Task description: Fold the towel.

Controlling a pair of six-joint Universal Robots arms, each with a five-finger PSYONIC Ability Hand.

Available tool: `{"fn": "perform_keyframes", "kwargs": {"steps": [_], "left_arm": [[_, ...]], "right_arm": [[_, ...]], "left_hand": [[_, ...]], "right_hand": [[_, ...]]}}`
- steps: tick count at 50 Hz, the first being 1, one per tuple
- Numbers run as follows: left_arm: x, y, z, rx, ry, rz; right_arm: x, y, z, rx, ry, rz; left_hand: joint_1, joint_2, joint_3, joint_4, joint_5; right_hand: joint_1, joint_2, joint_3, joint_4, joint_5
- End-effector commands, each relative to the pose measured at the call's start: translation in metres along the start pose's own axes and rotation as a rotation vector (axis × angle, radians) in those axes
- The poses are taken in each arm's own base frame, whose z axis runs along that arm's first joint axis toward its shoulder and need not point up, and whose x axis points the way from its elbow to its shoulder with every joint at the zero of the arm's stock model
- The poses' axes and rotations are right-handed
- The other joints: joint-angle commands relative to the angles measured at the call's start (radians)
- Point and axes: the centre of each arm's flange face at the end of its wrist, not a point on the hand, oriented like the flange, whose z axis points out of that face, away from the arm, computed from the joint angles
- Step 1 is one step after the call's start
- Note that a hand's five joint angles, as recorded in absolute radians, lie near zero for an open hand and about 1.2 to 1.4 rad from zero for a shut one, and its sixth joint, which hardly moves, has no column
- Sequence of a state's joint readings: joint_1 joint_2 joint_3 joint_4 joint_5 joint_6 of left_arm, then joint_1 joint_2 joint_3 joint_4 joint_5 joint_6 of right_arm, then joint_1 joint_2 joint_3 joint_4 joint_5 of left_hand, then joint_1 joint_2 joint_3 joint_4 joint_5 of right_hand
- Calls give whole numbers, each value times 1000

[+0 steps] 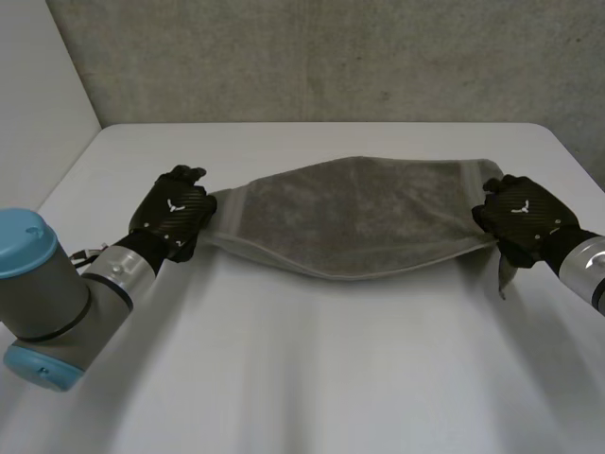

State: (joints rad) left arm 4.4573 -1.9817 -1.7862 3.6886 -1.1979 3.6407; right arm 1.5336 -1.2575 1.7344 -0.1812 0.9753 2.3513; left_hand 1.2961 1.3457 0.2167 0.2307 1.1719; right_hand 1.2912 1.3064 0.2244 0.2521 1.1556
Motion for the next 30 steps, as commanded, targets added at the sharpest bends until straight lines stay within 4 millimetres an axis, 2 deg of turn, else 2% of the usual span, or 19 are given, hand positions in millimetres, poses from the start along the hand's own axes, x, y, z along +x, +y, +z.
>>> {"fn": "perform_keyframes", "kwargs": {"steps": [1,5,14,16,17,18,19,21,27,30], "left_arm": [[7,6,4,-19,6,-6],[18,20,11,-54,22,-15],[25,30,13,-81,35,-21],[27,31,12,-87,38,-22],[27,31,12,-87,38,-22],[27,32,11,-91,40,-24],[27,32,11,-91,40,-24],[29,34,10,-100,45,-27],[30,35,9,-105,45,-28],[30,35,9,-104,44,-28]], "right_arm": [[9,1,1,-27,52,48],[8,6,4,-54,65,60],[0,16,8,-87,45,88],[-4,21,10,-100,35,108],[-4,21,10,-100,35,108],[-5,24,10,-108,32,115],[-5,24,10,-108,32,115],[-5,27,11,-118,35,122],[-4,32,11,-128,44,127],[-6,37,12,-141,41,135]], "left_hand": [[100,51,-42,-56,50],[100,51,-42,-56,50],[98,48,-42,-56,47],[-92,-142,-42,-56,-143],[-93,-143,-42,-56,-143],[-134,-184,-42,-56,-184],[-134,-184,-42,-56,-185],[-184,-234,-42,-56,-234],[-222,-272,-42,-56,-273],[-310,-360,-42,-56,-361]], "right_hand": [[62,47,-50,-78,23],[30,15,-50,-78,-9],[-70,-85,-50,-78,-109],[-365,-380,-50,-78,-404],[-367,-382,-50,-78,-406],[-518,-533,-50,-78,-557],[-519,-534,-50,-78,-558],[-698,-713,-50,-78,-737],[-713,-728,-50,-78,-752],[-713,-728,-50,-78,-752]]}}
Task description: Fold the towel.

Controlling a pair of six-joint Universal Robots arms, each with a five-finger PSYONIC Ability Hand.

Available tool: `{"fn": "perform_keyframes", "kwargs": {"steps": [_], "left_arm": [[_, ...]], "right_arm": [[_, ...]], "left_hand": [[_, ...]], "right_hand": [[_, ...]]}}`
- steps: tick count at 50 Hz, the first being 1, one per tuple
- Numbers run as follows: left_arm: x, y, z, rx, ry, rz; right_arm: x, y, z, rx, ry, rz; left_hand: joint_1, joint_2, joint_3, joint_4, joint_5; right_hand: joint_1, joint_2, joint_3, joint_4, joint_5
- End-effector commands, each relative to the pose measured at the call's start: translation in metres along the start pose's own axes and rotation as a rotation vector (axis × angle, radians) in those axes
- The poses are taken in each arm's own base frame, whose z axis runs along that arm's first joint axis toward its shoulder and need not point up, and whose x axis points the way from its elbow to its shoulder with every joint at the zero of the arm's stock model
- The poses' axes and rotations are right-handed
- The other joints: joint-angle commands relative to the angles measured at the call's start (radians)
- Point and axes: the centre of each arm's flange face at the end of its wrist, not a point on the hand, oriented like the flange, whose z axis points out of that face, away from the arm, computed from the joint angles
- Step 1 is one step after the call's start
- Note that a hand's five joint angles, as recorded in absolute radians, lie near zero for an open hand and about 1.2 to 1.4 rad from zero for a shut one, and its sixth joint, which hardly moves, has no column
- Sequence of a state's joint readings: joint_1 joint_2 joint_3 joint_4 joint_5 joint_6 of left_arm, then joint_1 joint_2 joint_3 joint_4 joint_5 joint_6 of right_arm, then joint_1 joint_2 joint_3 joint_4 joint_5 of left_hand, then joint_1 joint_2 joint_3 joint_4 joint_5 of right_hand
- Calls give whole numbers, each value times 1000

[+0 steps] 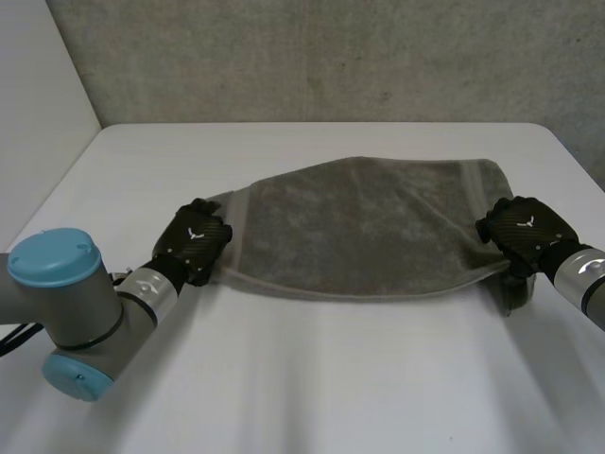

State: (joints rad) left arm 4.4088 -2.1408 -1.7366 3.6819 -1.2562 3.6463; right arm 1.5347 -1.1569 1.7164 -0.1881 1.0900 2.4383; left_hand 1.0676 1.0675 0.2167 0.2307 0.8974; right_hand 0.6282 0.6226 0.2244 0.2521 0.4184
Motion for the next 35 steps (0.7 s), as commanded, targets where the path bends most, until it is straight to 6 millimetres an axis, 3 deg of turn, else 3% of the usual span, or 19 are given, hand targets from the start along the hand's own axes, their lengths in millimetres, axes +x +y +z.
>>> {"fn": "perform_keyframes", "kwargs": {"steps": [1,11,16,21,35], "left_arm": [[0,0,0,0,-2,0],[-1,0,1,0,-5,-1],[1,4,0,-12,3,-4],[3,6,0,-17,10,-6],[13,9,-6,-64,53,-23]], "right_arm": [[3,11,2,-28,7,17],[12,22,5,-48,31,29],[18,26,6,-53,61,29],[20,25,6,-61,81,37],[29,18,11,-42,112,129]], "left_hand": [[-108,-108,-42,-56,-112],[-208,-208,-42,-56,-213],[-217,-217,-42,-56,-221],[-217,-217,-42,-56,-221],[-238,-237,-42,-56,-242]], "right_hand": [[-50,-44,-50,-78,-15],[-18,-12,-50,-78,18],[433,439,-50,-78,469],[736,742,-50,-78,771],[768,774,-50,-78,803]]}}
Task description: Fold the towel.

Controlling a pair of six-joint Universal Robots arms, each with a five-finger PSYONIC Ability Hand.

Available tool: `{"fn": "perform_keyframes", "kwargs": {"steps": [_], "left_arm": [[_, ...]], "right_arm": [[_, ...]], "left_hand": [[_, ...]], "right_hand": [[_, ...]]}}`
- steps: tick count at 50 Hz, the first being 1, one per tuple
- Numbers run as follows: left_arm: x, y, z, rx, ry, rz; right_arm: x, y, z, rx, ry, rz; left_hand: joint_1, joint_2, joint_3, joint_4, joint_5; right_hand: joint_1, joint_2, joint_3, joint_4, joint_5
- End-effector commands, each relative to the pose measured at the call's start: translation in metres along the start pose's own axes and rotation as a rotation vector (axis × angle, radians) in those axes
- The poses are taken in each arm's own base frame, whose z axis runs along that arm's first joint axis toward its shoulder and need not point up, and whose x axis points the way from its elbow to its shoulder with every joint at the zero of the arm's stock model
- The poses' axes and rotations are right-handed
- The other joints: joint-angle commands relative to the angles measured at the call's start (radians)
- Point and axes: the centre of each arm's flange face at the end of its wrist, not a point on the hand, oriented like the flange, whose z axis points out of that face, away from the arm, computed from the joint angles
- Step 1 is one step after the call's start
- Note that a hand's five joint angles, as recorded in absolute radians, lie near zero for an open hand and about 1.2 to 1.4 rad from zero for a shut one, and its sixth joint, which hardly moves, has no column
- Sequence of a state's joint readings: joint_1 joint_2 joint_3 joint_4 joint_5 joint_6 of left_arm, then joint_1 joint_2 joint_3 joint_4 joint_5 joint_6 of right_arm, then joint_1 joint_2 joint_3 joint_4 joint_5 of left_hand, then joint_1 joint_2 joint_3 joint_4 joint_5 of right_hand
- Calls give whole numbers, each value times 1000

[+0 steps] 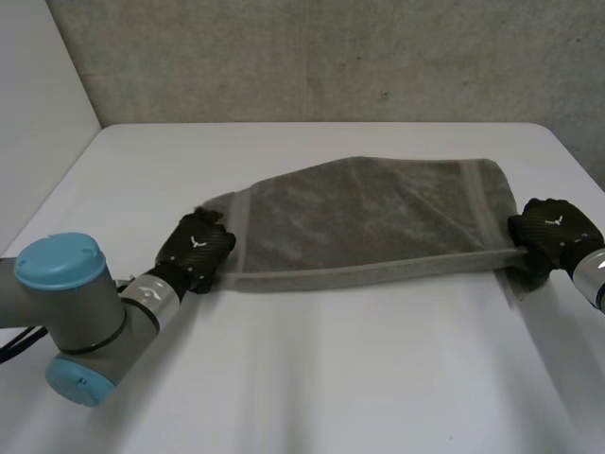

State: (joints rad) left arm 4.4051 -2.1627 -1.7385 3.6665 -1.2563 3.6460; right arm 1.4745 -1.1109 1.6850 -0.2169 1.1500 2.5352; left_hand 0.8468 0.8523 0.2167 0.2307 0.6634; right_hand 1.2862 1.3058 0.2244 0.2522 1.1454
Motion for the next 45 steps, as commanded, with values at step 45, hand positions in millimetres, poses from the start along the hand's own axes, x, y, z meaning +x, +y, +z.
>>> {"fn": "perform_keyframes", "kwargs": {"steps": [45], "left_arm": [[-19,-43,-25,-15,-24,-18]], "right_arm": [[14,-33,-30,-22,-25,49]], "left_hand": [[550,544,-42,-56,558]], "right_hand": [[110,90,-50,-78,76]]}}
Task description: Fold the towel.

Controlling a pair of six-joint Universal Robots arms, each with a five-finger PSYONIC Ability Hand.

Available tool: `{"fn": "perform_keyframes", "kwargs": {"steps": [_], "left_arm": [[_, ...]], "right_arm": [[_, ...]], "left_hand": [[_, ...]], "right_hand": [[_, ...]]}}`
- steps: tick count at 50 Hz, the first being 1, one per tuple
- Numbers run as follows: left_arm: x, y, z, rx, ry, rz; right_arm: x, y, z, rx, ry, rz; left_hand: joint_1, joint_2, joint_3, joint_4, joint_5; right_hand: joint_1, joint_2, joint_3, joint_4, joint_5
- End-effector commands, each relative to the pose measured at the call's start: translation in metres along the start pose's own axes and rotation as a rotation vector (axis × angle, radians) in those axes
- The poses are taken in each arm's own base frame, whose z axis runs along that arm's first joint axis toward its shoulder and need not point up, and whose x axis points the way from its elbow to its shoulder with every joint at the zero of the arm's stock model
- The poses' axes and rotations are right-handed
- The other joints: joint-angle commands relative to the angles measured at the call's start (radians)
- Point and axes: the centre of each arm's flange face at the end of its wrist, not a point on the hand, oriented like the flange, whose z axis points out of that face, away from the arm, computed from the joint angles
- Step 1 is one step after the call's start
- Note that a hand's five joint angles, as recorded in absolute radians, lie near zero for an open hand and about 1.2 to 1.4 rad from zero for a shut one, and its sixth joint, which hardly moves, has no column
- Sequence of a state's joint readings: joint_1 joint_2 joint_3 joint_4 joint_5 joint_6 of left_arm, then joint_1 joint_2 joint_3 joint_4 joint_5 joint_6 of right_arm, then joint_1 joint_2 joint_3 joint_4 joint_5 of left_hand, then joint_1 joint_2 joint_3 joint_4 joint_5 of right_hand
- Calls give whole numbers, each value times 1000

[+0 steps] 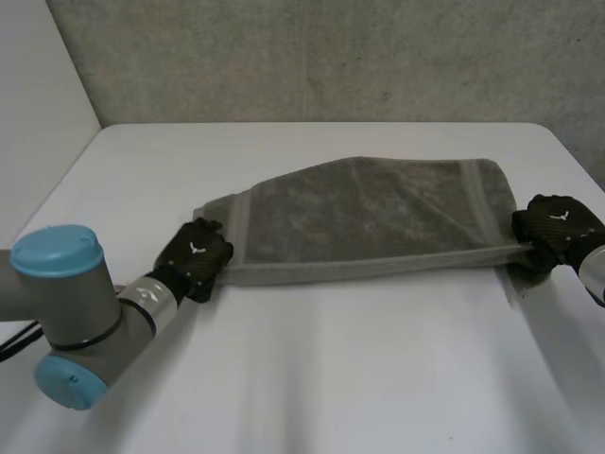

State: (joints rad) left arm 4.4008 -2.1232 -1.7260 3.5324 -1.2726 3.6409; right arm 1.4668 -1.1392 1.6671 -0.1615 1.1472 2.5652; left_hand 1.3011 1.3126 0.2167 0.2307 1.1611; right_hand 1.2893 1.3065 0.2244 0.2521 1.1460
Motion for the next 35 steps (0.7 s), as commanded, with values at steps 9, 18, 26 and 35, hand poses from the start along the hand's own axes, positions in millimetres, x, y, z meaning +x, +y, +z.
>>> {"fn": "perform_keyframes", "kwargs": {"steps": [9,18,26,35], "left_arm": [[-66,-110,-61,214,-171,-80],[-112,-182,-95,415,-284,-33],[-129,-199,-84,459,-296,-45],[-141,-175,-12,468,-285,-42]], "right_arm": [[33,-90,-75,97,-55,-6],[77,-166,-103,294,40,-139],[89,-179,-80,347,42,-186],[63,-176,-10,395,80,-324]], "left_hand": [[95,84,-42,-56,61],[95,84,-42,-56,61],[95,84,-42,-56,61],[95,84,-42,-56,61]], "right_hand": [[107,90,-50,-78,76],[107,90,-50,-78,76],[107,90,-50,-78,76],[107,90,-50,-78,76]]}}
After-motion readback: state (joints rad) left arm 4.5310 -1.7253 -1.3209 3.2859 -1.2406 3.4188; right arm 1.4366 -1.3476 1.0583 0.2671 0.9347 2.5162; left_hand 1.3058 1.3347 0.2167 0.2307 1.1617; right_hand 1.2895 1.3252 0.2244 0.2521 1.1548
